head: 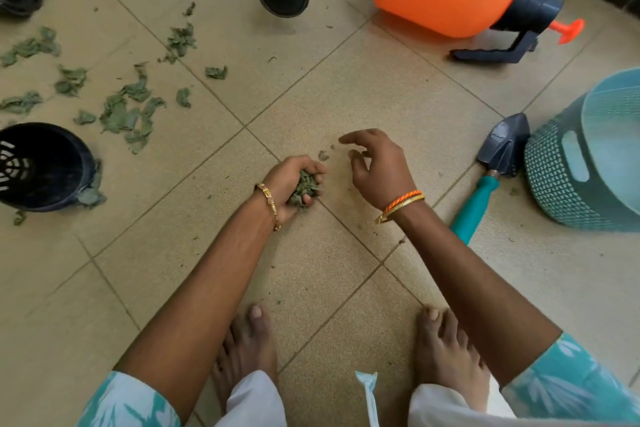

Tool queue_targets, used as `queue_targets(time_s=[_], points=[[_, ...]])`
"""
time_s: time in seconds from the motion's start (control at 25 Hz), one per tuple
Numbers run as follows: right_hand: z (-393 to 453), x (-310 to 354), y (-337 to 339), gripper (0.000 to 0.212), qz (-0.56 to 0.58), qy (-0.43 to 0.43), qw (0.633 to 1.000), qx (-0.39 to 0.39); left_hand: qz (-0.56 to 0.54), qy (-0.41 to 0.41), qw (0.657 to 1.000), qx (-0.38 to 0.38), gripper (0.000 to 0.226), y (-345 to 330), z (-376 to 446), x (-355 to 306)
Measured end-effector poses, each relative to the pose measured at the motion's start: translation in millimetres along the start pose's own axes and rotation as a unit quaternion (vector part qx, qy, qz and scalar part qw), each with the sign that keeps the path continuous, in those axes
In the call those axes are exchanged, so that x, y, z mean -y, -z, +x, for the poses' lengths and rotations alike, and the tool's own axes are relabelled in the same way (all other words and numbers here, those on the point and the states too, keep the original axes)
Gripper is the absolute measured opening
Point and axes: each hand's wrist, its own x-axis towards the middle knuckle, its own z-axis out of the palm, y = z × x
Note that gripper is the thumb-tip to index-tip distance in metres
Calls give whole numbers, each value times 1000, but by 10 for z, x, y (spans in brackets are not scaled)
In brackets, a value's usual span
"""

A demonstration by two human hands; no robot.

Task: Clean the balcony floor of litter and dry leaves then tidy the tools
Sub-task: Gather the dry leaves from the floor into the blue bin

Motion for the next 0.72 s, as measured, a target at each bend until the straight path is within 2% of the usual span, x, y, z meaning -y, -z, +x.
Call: queue_targets(time_s=[0.08,0.16,0.24,0.28,0.36,0.48,0.72], points=[[91,-56,-132,41,-56,14,997,60,-9,-10,999,-36,16,148,-35,-15],[79,-59,-317,43,-113,82,985,100,-24,-13,998,-54,20,243,-57,-16],[-31,-65,-485,31,-172,167,967,90,-32,-15,997,-66,28,283,-42,5],[-85,-71,-525,23,-190,181,963,69,-36,-15,996,-75,31,291,-38,16],[-138,-59,-526,14,-202,175,963,32,-39,-16,995,-86,34,288,-11,43],[-50,8,-469,18,-204,135,969,41,-45,-8,996,-80,36,227,10,31],[141,22,-228,16,-24,14,998,49,13,21,998,-50,37,32,66,-10]])
